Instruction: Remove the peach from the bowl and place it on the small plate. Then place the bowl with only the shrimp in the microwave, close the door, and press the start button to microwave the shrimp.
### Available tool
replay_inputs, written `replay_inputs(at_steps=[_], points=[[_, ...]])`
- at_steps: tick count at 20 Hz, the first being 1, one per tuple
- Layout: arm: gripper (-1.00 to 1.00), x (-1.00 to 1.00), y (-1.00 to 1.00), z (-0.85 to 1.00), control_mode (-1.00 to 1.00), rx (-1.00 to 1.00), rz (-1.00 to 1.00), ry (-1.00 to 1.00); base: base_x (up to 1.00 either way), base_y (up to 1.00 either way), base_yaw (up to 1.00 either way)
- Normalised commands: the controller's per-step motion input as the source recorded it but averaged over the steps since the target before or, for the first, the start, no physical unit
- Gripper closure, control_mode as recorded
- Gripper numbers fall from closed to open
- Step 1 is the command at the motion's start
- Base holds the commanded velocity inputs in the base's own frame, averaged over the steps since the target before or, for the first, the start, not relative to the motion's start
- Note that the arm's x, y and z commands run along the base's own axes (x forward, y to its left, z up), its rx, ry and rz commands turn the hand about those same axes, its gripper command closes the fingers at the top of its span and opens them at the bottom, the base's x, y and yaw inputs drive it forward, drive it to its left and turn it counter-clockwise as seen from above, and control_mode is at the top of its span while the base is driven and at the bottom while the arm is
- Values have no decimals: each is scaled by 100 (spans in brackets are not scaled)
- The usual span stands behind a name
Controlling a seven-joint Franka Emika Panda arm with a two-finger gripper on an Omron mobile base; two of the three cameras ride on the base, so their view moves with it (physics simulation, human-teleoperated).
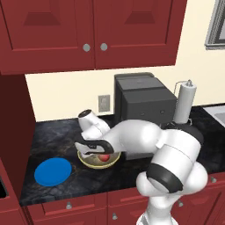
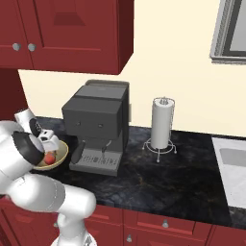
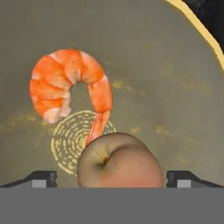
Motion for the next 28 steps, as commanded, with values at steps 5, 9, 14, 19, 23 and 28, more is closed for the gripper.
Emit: replay_inputs(at_steps=[5, 9, 14, 19, 23, 28], points=[[100, -2, -47, -13, -100, 7, 0, -2, 0, 0, 0], [100, -29, -43, -6, -100, 7, 0, -6, 0, 0, 0], [100, -52, -5, 41, -100, 8, 0, -23, 0, 0, 0], [100, -19, 59, 77, -100, 1, 0, -31, 0, 0, 0], [100, -8, 100, 63, -100, 0, 0, -27, 0, 0, 0], [100, -1, 100, 37, -100, 0, 0, -5, 0, 0, 0]])
